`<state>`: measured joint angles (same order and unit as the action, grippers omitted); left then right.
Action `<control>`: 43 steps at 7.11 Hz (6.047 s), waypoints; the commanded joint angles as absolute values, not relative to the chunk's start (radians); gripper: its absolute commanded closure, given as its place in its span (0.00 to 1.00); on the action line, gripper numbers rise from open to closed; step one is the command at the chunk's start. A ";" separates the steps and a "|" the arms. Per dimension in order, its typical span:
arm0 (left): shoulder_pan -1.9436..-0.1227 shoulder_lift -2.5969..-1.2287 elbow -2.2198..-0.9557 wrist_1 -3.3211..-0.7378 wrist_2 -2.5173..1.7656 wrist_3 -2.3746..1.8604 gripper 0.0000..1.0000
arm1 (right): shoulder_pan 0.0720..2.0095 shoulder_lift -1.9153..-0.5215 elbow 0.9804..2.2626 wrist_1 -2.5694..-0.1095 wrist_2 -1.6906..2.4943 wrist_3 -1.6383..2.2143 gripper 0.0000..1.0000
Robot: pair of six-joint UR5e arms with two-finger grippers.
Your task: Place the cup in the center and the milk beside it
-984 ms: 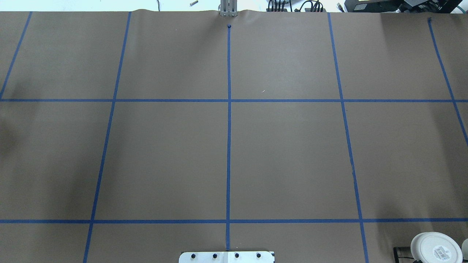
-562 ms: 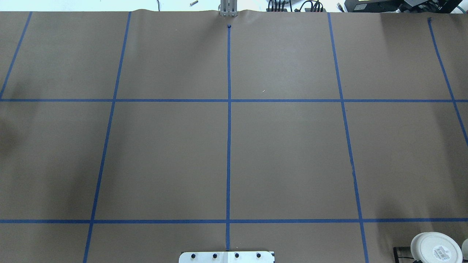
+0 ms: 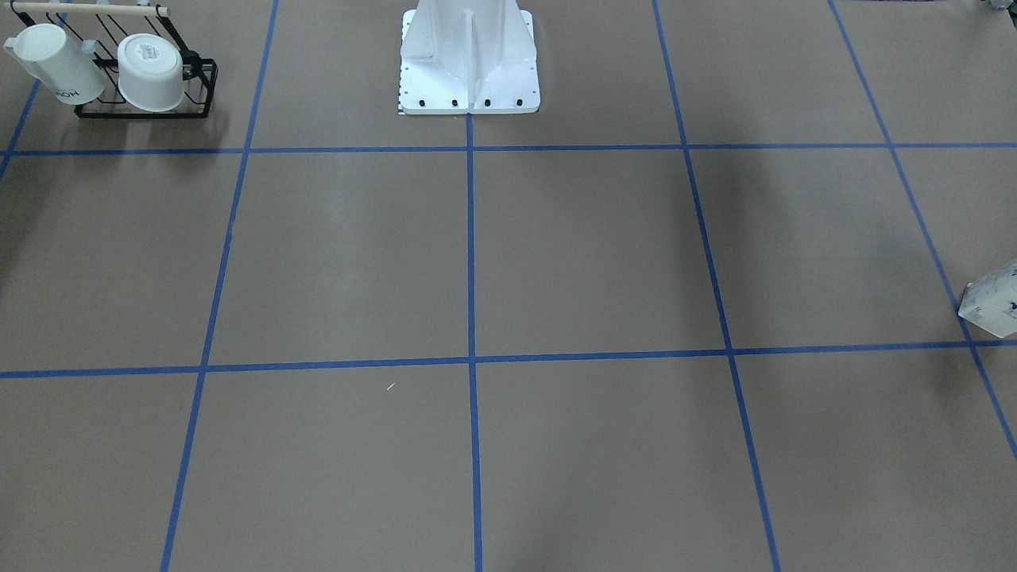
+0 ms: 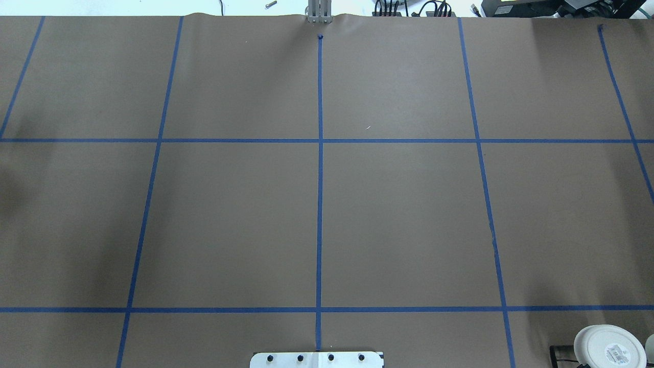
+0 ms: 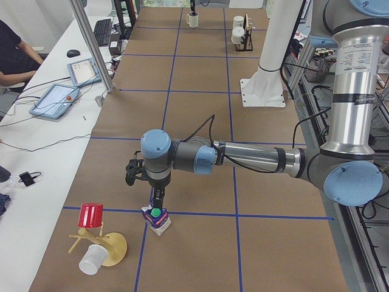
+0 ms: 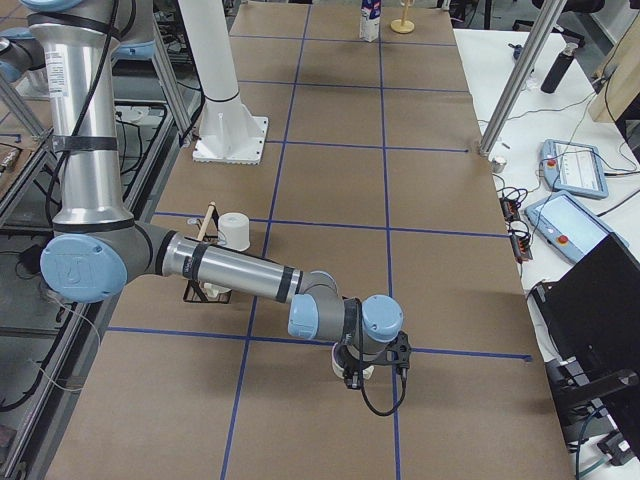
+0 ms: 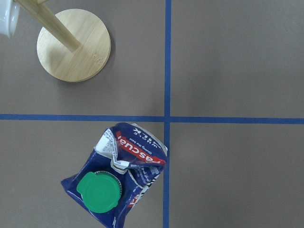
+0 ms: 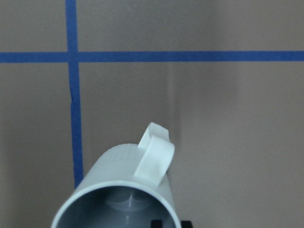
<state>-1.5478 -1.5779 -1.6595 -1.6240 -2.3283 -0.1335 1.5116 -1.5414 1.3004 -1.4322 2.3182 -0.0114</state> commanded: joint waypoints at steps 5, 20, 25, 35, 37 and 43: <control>-1.548 -1.585 -1.678 -1.617 -2.330 -0.138 0.02 | 1.537 -1.258 1.431 -1.643 2.375 0.002 1.00; -1.545 -1.667 -1.513 -1.635 -2.326 -0.132 0.02 | 0.735 -0.732 1.384 -1.457 2.100 1.065 1.00; -1.543 -1.686 -1.523 -1.635 -2.330 -0.135 0.02 | 0.748 -0.720 1.356 -1.382 2.042 1.077 0.01; -1.543 -1.669 -1.554 -1.684 -2.310 0.047 0.02 | 1.095 -1.064 1.649 -1.427 2.312 0.959 0.01; -1.543 -1.675 -1.498 -1.689 -2.310 0.269 0.02 | 1.100 -1.130 1.675 -1.427 2.313 0.951 0.01; -1.542 -1.686 -1.424 -1.698 -2.276 0.474 0.02 | 1.103 -1.184 1.695 -1.417 2.330 0.943 0.00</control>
<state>-1.5430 -1.6825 -1.4522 -1.6929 -2.2802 0.4672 1.1041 -1.1741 1.6942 -1.4237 2.3293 0.9446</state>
